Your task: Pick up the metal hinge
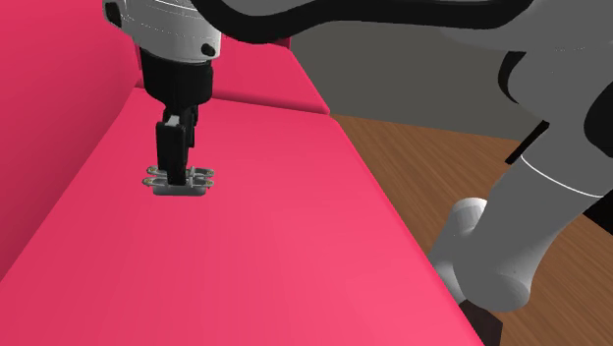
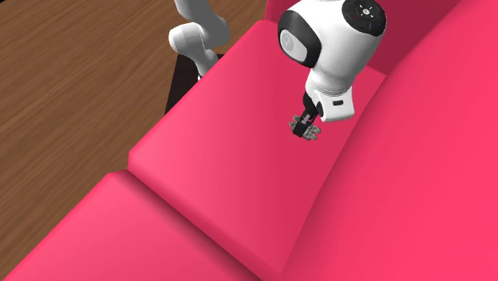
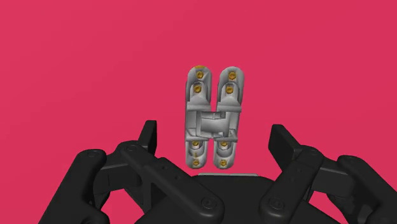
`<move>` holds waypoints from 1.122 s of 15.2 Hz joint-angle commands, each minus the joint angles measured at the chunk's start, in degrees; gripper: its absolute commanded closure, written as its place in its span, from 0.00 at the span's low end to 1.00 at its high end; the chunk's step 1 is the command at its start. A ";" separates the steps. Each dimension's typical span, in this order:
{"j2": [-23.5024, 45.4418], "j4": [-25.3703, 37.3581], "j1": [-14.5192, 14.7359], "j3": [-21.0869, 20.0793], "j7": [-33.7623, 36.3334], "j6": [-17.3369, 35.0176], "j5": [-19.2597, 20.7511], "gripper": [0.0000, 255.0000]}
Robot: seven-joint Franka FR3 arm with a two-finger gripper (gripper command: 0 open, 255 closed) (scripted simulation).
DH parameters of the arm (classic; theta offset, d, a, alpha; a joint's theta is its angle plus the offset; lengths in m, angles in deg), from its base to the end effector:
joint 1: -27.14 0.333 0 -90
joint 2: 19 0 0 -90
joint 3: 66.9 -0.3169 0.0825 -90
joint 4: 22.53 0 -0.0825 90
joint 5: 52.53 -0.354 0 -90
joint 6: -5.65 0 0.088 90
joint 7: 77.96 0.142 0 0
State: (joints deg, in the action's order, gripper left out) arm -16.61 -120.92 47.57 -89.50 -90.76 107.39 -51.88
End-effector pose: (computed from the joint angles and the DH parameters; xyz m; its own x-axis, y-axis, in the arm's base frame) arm 0.4041 0.3710 0.5222 0.5601 0.8282 0.0206 0.8283 -0.5602 -0.0003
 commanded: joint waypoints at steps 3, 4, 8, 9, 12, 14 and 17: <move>0.41 -2.57 0.14 -0.12 0.05 2.95 0.20 0.00; 0.45 -3.30 0.14 -0.12 0.06 3.72 0.21 0.00; 0.39 -4.50 0.16 -0.14 0.11 4.86 0.19 1.00; 0.43 -4.43 0.16 -0.14 0.12 4.83 0.21 1.00; 0.40 -4.46 0.15 -0.14 0.10 4.83 0.19 1.00; 0.39 -4.48 0.14 -0.13 0.08 4.84 0.19 1.00; 0.53 -4.42 0.14 -0.12 0.08 4.91 0.25 1.00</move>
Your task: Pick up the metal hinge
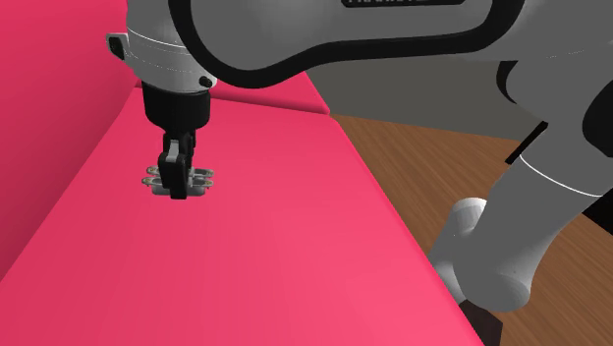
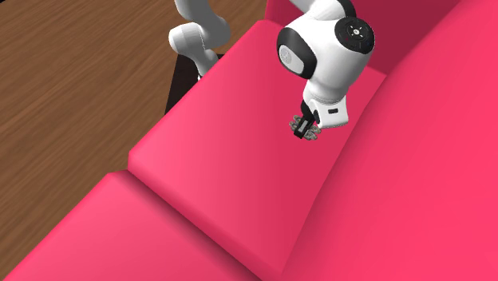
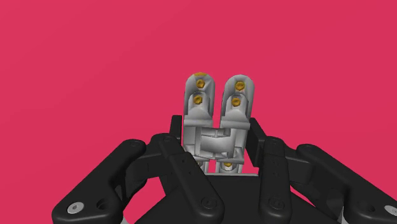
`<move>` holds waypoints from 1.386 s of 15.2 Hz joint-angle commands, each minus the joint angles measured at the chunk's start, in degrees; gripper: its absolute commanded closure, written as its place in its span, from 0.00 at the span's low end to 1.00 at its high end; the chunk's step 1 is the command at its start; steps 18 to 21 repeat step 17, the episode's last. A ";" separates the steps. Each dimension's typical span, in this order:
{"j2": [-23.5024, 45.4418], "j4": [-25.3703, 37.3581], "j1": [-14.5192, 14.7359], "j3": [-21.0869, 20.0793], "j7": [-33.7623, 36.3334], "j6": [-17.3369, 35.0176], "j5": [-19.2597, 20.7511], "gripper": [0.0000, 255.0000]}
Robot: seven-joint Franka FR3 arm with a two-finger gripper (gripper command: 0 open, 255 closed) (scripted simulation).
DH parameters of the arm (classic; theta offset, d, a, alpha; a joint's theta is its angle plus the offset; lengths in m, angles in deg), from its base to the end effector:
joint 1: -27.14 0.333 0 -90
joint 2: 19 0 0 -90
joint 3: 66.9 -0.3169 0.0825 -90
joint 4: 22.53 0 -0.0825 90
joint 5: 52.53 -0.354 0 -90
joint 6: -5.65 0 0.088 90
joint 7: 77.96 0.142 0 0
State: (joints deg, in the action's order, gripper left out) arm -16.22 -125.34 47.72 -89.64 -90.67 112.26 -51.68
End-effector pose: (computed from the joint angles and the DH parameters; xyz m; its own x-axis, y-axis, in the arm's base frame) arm 0.4041 0.3744 0.4915 0.5557 0.8311 0.0221 0.8313 -0.5559 0.0004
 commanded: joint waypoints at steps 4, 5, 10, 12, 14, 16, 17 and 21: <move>0.00 2.92 -0.01 0.01 -0.04 -3.02 -0.01 1.00; 0.00 3.69 -0.01 0.01 -0.04 -3.79 -0.01 1.00; 0.22 7.80 0.06 -0.04 0.03 -7.69 0.07 1.00; 0.42 9.58 0.10 -0.07 0.08 -9.29 0.14 1.00; 0.67 11.43 0.16 -0.11 0.15 -10.90 0.24 1.00; 0.84 12.52 0.20 -0.13 0.20 -11.84 0.31 1.00; 0.85 12.53 0.20 -0.13 0.20 -11.84 0.31 1.00; 0.85 12.53 0.20 -0.13 0.20 -11.84 0.31 1.00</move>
